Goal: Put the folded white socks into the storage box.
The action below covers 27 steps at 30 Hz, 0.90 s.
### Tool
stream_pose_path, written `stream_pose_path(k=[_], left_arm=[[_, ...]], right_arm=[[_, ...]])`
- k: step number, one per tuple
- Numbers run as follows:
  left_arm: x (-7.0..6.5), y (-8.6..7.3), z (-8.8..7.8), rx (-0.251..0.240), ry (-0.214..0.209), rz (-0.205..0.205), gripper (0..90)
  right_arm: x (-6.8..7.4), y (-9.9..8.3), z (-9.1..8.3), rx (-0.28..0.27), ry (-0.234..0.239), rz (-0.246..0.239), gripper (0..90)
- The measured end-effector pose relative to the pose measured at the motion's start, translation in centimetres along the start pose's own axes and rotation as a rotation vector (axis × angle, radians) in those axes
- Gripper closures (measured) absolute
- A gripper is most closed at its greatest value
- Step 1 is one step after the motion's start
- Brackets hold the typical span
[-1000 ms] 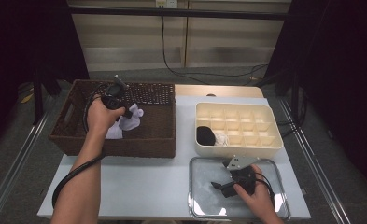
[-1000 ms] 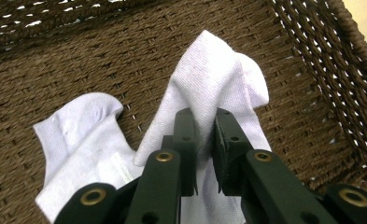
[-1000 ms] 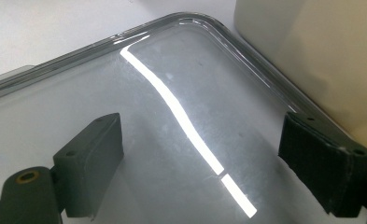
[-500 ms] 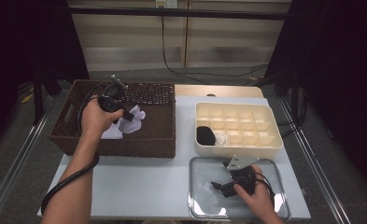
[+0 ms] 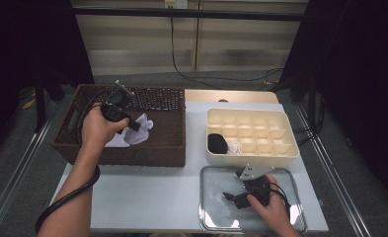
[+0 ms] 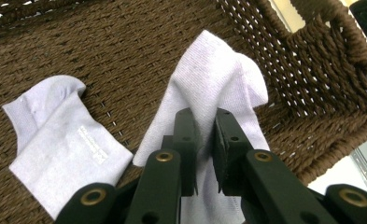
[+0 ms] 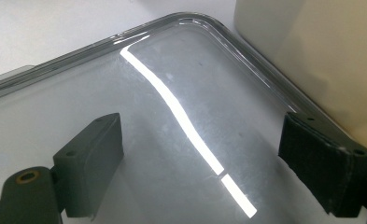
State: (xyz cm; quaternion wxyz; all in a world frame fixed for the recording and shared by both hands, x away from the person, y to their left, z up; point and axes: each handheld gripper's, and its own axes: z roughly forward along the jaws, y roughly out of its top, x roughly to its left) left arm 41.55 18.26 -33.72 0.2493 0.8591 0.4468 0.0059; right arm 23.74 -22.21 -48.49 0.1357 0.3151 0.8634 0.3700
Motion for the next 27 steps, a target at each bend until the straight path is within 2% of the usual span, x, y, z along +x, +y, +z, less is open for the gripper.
stream_pose_path(k=[4, 5, 16, 27], left_arm=[[-0.7, -0.1, -0.1, 0.006, -0.01, 0.028, 81.0], [-0.9, -0.2, -0.1, -0.008, -0.01, 0.021, 81.0], [-2.0, -0.4, -1.0, -0.007, -0.026, 0.058, 81.1], [-2.6, -1.0, -1.4, -0.007, -0.038, 0.065, 81.1]], right_arm=[[0.0, 0.0, 0.0, 0.001, 0.0, 0.0, 13.0], [0.0, 0.0, 0.0, -0.001, 0.003, 0.0, 13.0], [0.0, 0.0, 0.0, 0.0, 0.0, 0.0, 13.0], [0.0, 0.0, 0.0, -0.002, 0.002, 0.0, 13.0]])
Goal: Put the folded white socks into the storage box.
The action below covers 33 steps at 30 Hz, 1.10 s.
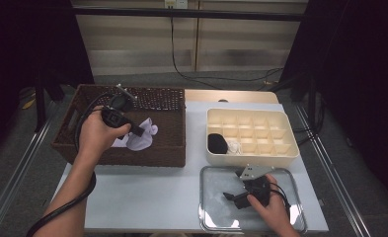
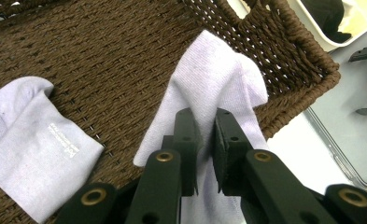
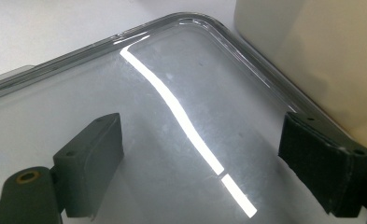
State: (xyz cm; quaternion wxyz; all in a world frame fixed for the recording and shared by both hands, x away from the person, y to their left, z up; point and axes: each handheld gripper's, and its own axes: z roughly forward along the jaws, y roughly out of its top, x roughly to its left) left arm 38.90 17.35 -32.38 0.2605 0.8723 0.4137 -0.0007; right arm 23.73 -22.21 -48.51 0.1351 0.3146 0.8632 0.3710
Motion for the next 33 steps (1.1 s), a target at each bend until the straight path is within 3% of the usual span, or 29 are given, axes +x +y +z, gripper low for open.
stream_pose_path(k=[17, 18, 24, 28, 33], left_arm=[[-0.9, -0.4, -1.8, 0.004, 0.002, 0.021, 81.1], [-0.9, -0.4, -1.9, 0.011, 0.002, 0.038, 81.1], [-1.5, -1.0, -2.5, -0.007, -0.004, 0.032, 81.1], [-2.0, -1.5, -2.9, -0.002, -0.009, 0.066, 81.1], [-2.5, -2.3, -2.8, -0.012, -0.014, 0.078, 81.1]], right_arm=[[0.0, 0.0, 0.0, 0.001, -0.002, 0.0, 13.0], [0.0, 0.0, 0.0, -0.001, 0.0, 0.0, 13.0], [0.0, 0.0, 0.0, 0.0, 0.0, 0.001, 13.0], [0.0, 0.0, 0.0, 0.001, -0.002, 0.0, 13.0], [0.0, 0.0, 0.0, 0.0, 0.0, 0.0, 13.0]])
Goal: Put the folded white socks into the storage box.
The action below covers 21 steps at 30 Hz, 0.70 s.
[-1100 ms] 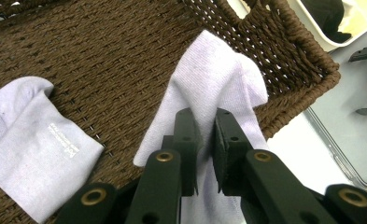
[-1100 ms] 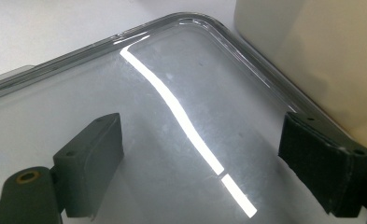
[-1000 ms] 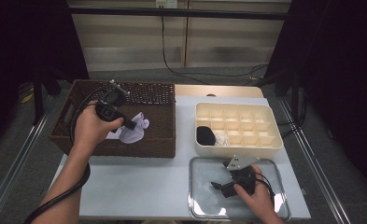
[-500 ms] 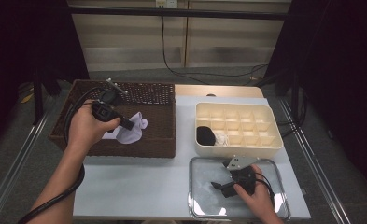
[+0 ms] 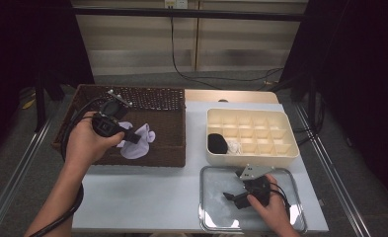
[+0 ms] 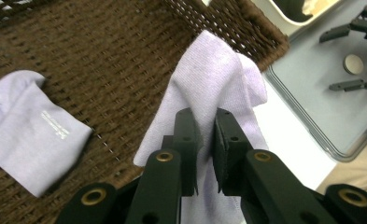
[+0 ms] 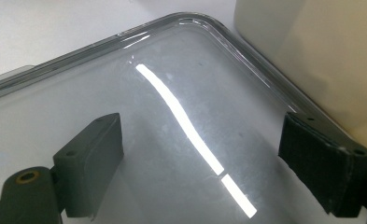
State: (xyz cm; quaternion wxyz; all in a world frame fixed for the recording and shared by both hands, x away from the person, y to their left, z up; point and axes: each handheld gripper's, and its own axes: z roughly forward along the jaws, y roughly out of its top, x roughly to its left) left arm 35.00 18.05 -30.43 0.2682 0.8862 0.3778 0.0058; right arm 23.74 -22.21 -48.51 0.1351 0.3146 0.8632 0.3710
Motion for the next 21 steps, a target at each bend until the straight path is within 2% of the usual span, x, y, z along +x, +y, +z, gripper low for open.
stream_pose_path(k=[5, 8, 9, 13, 16, 21], left_arm=[[-0.5, -0.7, 0.3, -0.012, -0.012, -0.002, 81.0], [-0.9, -1.2, 0.6, -0.007, -0.011, 0.02, 81.0], [-1.1, -1.3, 0.8, -0.004, -0.016, 0.009, 81.0], [-1.3, -2.0, 1.2, -0.014, -0.021, 0.021, 81.0], [-1.8, -2.5, 1.6, -0.014, -0.034, 0.02, 81.0], [-2.6, -3.4, 2.8, -0.021, -0.036, 0.04, 80.7]], right_arm=[[0.0, 0.0, 0.0, 0.0, 0.0, 0.0, 13.0], [0.0, 0.0, 0.0, 0.001, 0.0, 0.0, 13.0], [0.0, 0.0, 0.0, 0.001, 0.0, 0.0, 13.0], [0.0, 0.0, 0.0, 0.0, 0.0, 0.0, 13.0], [0.0, 0.0, 0.0, 0.0, 0.0, 0.0, 13.0], [0.0, 0.0, 0.0, 0.0, 0.0, 0.0, 13.0]])
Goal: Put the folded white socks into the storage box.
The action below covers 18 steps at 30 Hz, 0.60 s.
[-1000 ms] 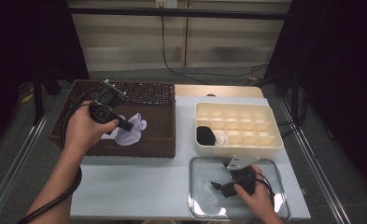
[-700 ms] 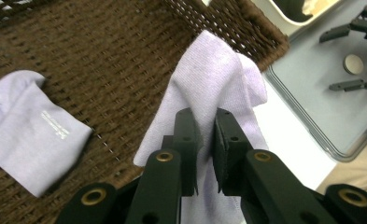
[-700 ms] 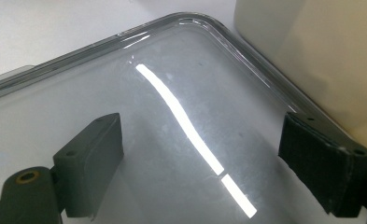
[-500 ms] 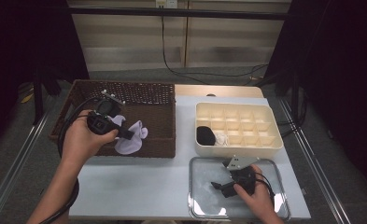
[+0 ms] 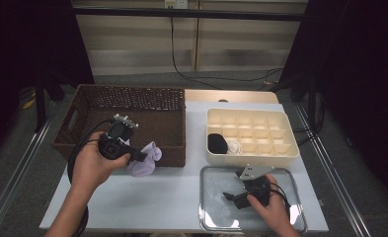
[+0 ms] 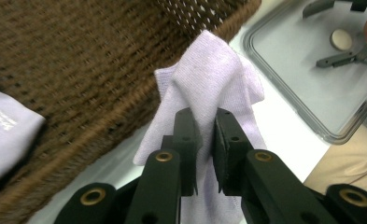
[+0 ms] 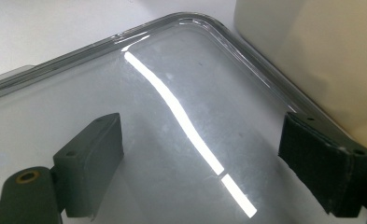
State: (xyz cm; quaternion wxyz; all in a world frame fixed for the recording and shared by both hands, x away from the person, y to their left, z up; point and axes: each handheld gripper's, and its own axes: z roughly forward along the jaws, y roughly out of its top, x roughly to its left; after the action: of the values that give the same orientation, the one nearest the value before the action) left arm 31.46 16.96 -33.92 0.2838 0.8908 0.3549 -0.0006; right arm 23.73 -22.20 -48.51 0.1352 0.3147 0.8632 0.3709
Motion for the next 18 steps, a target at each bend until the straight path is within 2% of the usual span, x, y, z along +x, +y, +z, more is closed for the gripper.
stream_pose_path(k=[6, 12, 14, 18], left_arm=[[-0.6, -1.1, 1.9, 0.0, -0.021, 0.02, 80.5], [-1.1, -1.8, 3.6, -0.004, -0.038, 0.021, 79.9], [-1.3, -1.9, 4.1, 0.003, -0.044, 0.014, 79.9], [-1.5, -2.3, 5.4, 0.019, -0.061, 0.027, 79.6]], right_arm=[[0.0, 0.0, 0.0, 0.0, 0.0, 0.0, 13.0], [0.0, 0.0, 0.0, 0.0, 0.0, 0.0, 13.0], [0.0, 0.0, 0.0, 0.0, 0.0, 0.0, 13.0], [0.0, 0.0, 0.0, 0.0, 0.0, 0.0, 13.0]])
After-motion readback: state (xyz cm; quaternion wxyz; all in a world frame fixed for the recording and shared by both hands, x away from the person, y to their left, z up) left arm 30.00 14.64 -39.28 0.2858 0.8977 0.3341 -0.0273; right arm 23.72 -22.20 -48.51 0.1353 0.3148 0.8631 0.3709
